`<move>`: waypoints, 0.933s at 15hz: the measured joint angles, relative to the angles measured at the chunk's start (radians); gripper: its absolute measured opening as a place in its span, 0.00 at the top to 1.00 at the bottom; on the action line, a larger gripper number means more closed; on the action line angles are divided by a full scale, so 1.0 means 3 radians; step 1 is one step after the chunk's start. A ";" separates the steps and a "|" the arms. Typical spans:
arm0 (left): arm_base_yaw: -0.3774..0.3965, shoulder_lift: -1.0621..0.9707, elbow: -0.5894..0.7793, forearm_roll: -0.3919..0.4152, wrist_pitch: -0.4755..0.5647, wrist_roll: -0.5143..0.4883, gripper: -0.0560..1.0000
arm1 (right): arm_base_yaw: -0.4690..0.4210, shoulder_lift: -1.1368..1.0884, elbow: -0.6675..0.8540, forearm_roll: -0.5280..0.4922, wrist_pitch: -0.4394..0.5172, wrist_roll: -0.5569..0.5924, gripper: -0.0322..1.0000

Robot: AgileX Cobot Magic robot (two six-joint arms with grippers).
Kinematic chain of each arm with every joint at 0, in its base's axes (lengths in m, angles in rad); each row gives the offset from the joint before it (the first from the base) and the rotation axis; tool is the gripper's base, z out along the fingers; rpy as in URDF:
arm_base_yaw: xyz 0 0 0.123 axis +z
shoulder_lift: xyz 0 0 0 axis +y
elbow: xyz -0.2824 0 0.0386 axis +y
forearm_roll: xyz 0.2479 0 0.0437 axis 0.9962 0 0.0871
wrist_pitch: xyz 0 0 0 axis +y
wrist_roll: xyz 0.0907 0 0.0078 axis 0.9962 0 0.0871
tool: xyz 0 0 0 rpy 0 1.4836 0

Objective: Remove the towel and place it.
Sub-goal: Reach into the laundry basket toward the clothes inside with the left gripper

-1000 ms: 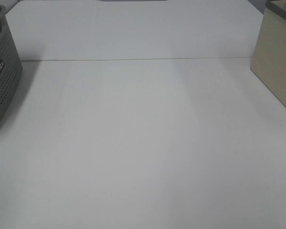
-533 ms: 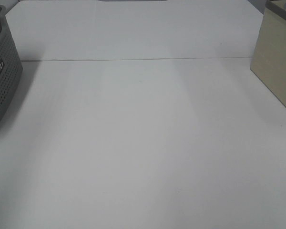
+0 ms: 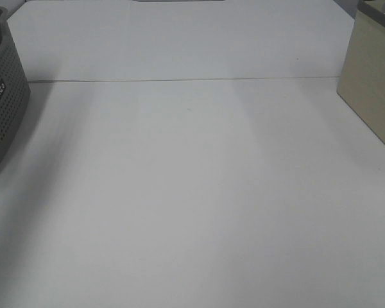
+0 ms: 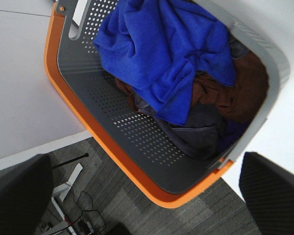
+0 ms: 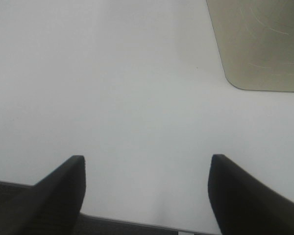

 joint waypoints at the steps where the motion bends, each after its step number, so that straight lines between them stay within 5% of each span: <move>1: 0.0000 0.0217 -0.0127 0.0090 -0.0010 0.0030 0.03 | 0.0000 0.0000 0.0000 0.0000 0.0000 0.0000 0.29; 5: 0.0283 0.0807 -0.0240 0.0210 -0.0197 0.0323 0.03 | 0.0000 0.0000 0.0000 0.0000 0.0000 0.0000 0.29; 7: 0.0787 0.1203 -0.0240 -0.0193 -0.0400 0.0567 0.03 | 0.0000 0.0000 0.0000 0.0000 0.0000 0.0000 0.29; 9: 0.0990 0.1453 -0.0240 -0.0460 -0.0453 0.0813 0.03 | 0.0000 0.0000 0.0000 0.0000 0.0000 0.0000 0.29; 14: 0.1177 0.1977 -0.0240 -0.0493 -0.0757 0.0987 0.05 | 0.0000 0.0000 0.0000 0.0000 0.0000 0.0000 0.29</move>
